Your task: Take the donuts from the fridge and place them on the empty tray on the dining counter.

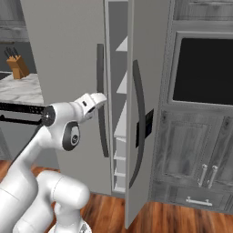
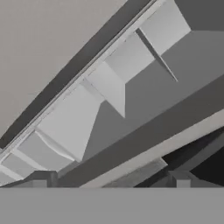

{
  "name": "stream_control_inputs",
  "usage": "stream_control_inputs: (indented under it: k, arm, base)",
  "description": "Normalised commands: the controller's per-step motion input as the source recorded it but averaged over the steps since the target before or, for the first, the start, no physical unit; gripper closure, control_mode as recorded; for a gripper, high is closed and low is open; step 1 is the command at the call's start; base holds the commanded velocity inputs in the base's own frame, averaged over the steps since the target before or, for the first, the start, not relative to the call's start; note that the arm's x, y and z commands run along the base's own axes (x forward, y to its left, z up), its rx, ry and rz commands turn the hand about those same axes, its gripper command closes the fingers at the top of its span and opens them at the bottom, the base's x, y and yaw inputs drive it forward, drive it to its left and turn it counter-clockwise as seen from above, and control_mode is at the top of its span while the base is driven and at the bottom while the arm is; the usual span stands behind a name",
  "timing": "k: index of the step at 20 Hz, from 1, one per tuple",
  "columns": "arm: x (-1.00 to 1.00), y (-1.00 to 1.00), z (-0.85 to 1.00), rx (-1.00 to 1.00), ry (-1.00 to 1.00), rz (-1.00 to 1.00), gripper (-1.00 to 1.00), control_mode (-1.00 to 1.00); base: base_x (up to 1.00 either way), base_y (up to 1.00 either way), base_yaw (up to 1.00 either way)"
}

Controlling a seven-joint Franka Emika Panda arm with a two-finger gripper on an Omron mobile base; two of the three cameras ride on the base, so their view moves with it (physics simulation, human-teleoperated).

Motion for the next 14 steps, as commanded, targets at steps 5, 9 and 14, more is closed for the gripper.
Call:
stream_control_inputs:
  k: [5, 9, 14]
  arm:
    - [0.04, 0.32, -0.17, -0.39, 0.00, -0.23, -1.00, -1.00]
    - [0.15, 0.00, -0.05, -0.06, 0.14, -0.21, -1.00, -1.00]
    - [0.24, -0.07, 0.05, 0.00, 0.21, -0.22, -1.00, -1.00]
  base:
    - [0.00, 0.00, 0.00]
    - [0.00, 0.00, 0.00]
    - [0.00, 0.00, 0.00]
